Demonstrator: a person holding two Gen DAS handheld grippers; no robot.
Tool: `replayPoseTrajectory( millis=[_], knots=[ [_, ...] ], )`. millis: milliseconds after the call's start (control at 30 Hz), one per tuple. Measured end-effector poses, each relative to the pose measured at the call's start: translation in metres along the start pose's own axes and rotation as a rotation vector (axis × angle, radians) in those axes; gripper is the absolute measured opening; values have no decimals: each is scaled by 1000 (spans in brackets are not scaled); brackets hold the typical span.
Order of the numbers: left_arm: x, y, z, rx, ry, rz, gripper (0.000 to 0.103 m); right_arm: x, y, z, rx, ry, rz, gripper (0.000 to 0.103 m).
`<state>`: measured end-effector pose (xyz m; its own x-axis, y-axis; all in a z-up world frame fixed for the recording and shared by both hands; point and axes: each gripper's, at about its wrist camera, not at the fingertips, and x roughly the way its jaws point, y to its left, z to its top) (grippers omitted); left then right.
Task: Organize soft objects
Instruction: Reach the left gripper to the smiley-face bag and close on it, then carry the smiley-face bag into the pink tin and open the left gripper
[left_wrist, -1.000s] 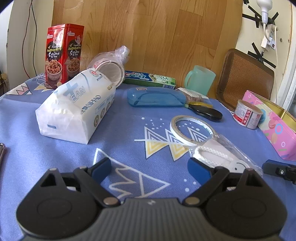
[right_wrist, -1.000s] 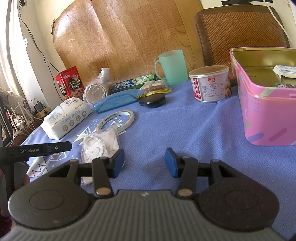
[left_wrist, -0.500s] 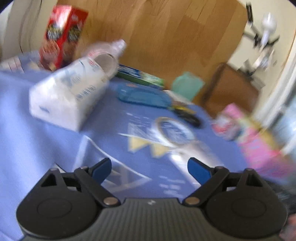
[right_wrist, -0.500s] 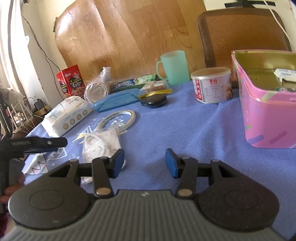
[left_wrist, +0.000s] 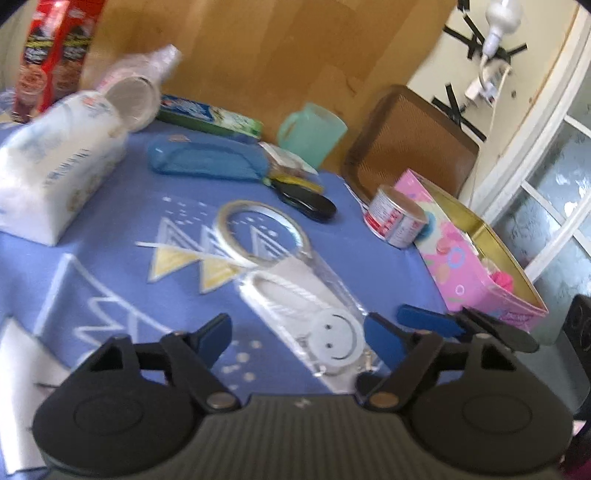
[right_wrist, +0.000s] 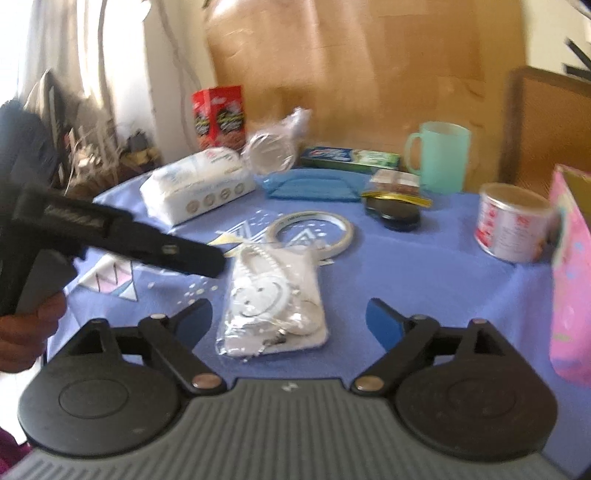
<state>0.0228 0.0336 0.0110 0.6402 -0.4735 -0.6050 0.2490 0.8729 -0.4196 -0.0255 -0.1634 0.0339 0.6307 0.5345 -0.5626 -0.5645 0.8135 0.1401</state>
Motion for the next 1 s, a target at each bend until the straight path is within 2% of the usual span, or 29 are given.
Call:
replayPoseTrajectory(
  millis=[67, 100, 133, 167, 233, 300, 467, 567, 733, 800, 833, 867, 967, 1000],
  knots=[
    [13, -3, 0, -1, 30, 1, 64, 11, 4, 0, -32, 31, 17, 92],
    [15, -6, -2, 20, 13, 16, 63, 19, 7, -2, -47, 68, 30, 81],
    [17, -11, -4, 48, 7, 46, 55, 21, 16, -5, -101, 59, -10, 75],
    [18, -16, -5, 62, 4, 71, 55, 21, 23, -7, -127, 52, -35, 74],
    [15, -21, -6, 62, 6, 78, 54, 20, 21, -8, -93, 47, -40, 73],
    [10, -31, -5, 75, -1, 65, 51, 12, 19, -11, -71, 10, -60, 72],
    [4, -81, 13, 193, -62, 40, 51, -25, 9, -8, -58, -145, -166, 72],
    [20, -120, 32, 258, -54, -28, 51, -50, -19, -4, -6, -200, -242, 73],
    [65, -211, 49, 408, -53, -140, 52, -96, -78, -5, 62, -269, -410, 73],
    [93, -244, 52, 433, -29, -181, 58, -107, -108, -4, 104, -272, -473, 73],
    [108, -258, 55, 438, -18, -192, 64, -108, -124, -2, 124, -270, -517, 73],
    [121, -267, 58, 443, -20, -185, 64, -106, -138, -1, 134, -260, -574, 74],
    [146, -279, 59, 449, -39, -97, 63, -92, -178, -5, 138, -204, -753, 80],
    [144, -274, 57, 433, -35, -102, 63, -98, -184, -9, 161, -209, -761, 79]
  ],
)
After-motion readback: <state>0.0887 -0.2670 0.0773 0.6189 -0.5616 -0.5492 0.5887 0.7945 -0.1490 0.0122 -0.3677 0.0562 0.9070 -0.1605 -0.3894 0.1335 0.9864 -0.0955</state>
